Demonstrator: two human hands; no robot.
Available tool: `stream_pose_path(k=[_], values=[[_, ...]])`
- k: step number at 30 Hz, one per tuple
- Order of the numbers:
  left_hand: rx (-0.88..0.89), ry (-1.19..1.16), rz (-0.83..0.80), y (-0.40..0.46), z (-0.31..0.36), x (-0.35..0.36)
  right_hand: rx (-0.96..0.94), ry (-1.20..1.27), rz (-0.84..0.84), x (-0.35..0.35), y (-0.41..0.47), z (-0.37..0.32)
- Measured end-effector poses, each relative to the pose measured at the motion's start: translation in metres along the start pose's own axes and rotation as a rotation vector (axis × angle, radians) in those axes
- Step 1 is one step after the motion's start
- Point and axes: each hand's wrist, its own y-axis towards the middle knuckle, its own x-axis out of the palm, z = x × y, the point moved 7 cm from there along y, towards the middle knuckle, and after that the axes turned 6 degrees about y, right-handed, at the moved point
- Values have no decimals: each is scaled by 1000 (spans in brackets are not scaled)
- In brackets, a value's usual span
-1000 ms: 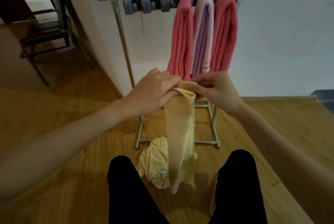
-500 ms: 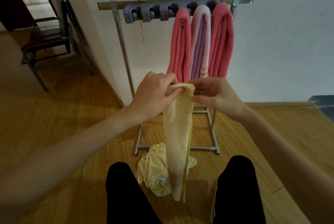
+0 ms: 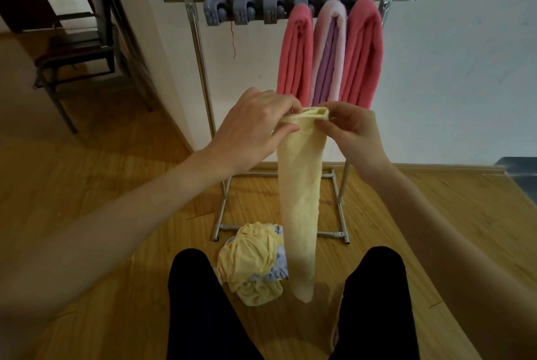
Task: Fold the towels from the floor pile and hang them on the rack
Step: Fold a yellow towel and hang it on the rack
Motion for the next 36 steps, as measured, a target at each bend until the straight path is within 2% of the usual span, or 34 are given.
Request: stream_pose_path(k=[3, 5, 7, 9, 11, 13, 19, 21, 24, 26, 28, 31, 36], values=[[-103, -60, 107, -10, -10, 3, 25, 14, 25, 3, 2, 2], [-257, -176, 138, -30, -23, 16, 47, 15, 39, 5, 3, 4], [-443, -290, 24, -60, -34, 48, 72, 24, 51, 8, 2, 8], [-610, -431, -210, -95, -38, 92, 95, 37, 61, 11, 0, 10], [-702, -558, -389, -126, -40, 131, 113, 51, 67, 12, 0, 9], [-737, -616, -487, -146, -37, 157, 126, 78, 82, 11, 0, 5], [-1012, -774, -582, -188, -33, 212, 202, 279, 191, -2, 2, 0], [-1078, -826, -600, -198, -31, 219, 220, 300, 289, -13, -2, 7], [-1154, -855, -541, -203, -34, 217, 325, 245, 543, -35, -18, 36], [-1172, -876, -477, -201, -41, 210, 462, 217, 679, -47, -34, 67], [-1124, -821, -436, -190, -53, 197, 588, 144, 677, -52, -50, 99], [-926, -737, -478, -155, -60, 173, 737, -22, 508, -43, -72, 141], [-574, -589, -691, -93, -44, 123, 846, -215, 100, -11, -107, 186]])
